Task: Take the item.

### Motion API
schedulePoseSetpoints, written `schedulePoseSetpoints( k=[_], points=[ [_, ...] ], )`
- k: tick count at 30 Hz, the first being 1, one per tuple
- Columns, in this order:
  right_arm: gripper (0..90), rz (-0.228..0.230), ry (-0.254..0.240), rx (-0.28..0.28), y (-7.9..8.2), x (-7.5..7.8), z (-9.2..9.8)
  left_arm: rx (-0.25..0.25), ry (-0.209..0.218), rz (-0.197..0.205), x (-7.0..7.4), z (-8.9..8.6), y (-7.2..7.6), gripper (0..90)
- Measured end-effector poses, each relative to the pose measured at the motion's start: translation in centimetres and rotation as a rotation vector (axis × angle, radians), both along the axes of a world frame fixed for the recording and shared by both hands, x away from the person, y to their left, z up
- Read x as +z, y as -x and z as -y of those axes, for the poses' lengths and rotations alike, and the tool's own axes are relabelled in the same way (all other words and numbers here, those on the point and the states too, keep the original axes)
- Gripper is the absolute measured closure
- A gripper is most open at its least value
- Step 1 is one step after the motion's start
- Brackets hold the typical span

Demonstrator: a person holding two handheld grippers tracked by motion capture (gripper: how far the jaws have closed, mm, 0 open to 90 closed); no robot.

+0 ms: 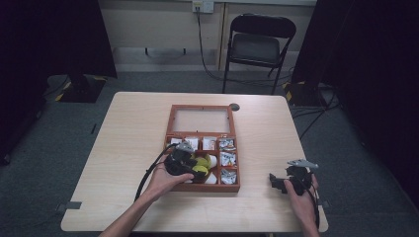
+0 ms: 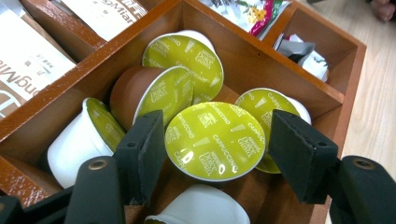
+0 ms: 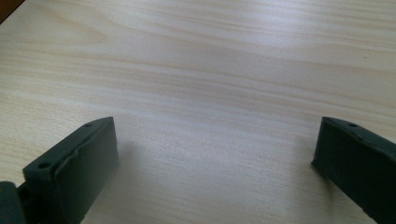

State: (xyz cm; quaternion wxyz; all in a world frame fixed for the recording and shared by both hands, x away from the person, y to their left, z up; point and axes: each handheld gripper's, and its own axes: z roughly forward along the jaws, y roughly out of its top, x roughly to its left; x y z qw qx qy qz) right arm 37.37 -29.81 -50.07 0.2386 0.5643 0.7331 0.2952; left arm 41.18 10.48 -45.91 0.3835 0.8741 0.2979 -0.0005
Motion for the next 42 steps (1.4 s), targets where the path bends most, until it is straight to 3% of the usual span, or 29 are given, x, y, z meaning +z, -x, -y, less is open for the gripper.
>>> schedulePoseSetpoints(
  k=[29,36,42],
  points=[
    [0.0,0.000,0.000,0.000,0.0,0.0,0.0,-0.036,-0.093,-0.010,-0.5,1.4,-0.2,35.1],
    [0.0,0.000,0.000,0.000,0.0,0.0,0.0,-0.065,-0.157,0.007,-0.5,1.9,-0.1,35.2],
    [0.0,0.000,0.000,0.000,0.0,0.0,0.0,-0.058,-0.159,0.017,-0.5,1.9,0.0,37.7]
  ],
)
